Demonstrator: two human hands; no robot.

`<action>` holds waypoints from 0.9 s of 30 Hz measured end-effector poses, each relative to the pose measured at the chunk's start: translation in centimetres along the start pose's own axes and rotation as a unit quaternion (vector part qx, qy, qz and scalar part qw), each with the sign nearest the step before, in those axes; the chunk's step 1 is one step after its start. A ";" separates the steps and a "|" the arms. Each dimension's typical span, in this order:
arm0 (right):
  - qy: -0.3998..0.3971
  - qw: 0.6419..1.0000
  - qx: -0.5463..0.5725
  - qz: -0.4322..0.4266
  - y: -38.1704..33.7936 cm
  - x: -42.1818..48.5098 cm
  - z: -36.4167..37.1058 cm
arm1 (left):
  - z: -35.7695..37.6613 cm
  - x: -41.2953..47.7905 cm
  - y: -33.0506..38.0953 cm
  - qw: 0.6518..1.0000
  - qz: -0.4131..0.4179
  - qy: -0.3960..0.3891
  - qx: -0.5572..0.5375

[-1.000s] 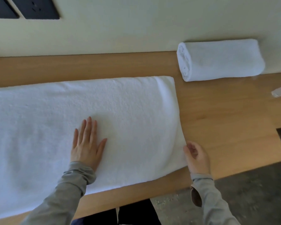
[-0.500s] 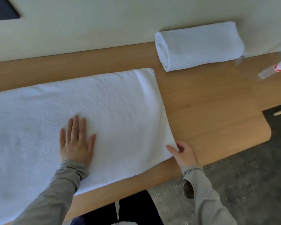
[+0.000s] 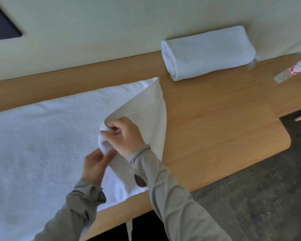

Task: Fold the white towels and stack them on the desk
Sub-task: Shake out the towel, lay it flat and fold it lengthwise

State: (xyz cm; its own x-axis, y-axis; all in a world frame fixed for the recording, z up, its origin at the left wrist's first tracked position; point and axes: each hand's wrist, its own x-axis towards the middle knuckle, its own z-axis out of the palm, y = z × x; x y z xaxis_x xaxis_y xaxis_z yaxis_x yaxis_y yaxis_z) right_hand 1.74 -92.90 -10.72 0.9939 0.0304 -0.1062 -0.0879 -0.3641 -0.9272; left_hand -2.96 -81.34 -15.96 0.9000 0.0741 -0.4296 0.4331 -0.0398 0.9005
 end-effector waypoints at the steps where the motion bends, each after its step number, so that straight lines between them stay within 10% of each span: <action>1: -0.014 1.000 0.026 -0.004 0.3 0.0 -0.5 | -0.7 0.7 0.1 0.998 -0.032 0.032 -0.050; 7: 0.245 0.940 0.088 0.219 8.1 -4.0 -6.4 | -4.2 3.7 -0.3 0.962 -0.102 0.145 -0.208; 15: 0.200 0.826 0.420 0.319 11.2 -1.7 -8.6 | -4.4 4.7 -0.5 0.953 -0.156 0.153 -0.210; 19: 0.075 0.834 0.457 0.300 9.6 0.2 -8.3 | -4.4 4.7 -0.5 0.951 -0.162 0.153 -0.213; 27: -0.056 0.965 0.121 0.227 8.0 3.2 -8.6 | -5.0 5.0 -0.8 0.947 -0.172 0.149 -0.226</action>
State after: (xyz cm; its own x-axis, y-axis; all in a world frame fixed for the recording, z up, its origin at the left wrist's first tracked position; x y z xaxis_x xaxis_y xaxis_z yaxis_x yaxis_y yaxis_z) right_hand 4.82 -103.68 -15.42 0.8370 0.0245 -0.5467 -0.5389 -0.1360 -0.8313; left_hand 0.91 -75.94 -18.47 0.6264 0.2849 -0.7255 0.5720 0.4642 0.6762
